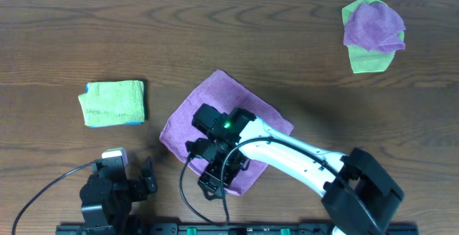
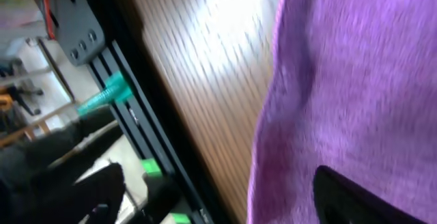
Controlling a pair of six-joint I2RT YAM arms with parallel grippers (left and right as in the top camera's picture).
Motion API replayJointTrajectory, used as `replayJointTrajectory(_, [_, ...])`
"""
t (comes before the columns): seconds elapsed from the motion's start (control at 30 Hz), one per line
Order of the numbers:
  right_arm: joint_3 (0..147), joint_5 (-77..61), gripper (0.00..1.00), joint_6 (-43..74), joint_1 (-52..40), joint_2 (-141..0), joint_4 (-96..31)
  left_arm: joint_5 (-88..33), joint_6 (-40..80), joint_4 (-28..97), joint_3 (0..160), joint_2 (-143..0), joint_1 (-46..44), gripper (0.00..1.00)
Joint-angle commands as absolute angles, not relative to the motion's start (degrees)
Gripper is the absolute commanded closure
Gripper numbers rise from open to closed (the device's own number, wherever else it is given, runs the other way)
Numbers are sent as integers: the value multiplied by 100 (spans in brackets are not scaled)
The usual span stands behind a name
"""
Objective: Fold the cloth
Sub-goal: 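Pull the pink cloth corner with the right gripper to spread it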
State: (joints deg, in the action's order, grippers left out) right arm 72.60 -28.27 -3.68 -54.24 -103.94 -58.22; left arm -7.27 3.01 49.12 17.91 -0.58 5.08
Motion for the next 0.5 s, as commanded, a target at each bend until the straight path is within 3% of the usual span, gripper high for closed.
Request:
replayJointTrajectory(0.0, [7271, -3048, 9, 38, -5454, -10075, -5581, -690, 342, 4904, 1730, -25, 484, 4])
replayJointTrajectory(0.13, [7273, -2582, 14, 513, -5419, -9852, -5299, -690, 342, 4906, 1730, -25, 484, 5])
replayJointTrajectory(0.23, [7273, -1966, 25, 834, -5315, -9808, -5391, -690, 342, 4904, 1730, -25, 484, 4])
replayJointTrajectory(0.47, [7260, -1341, 73, 1092, -4978, -9808, -5527, -803, 351, 4895, 1730, -25, 484, 5])
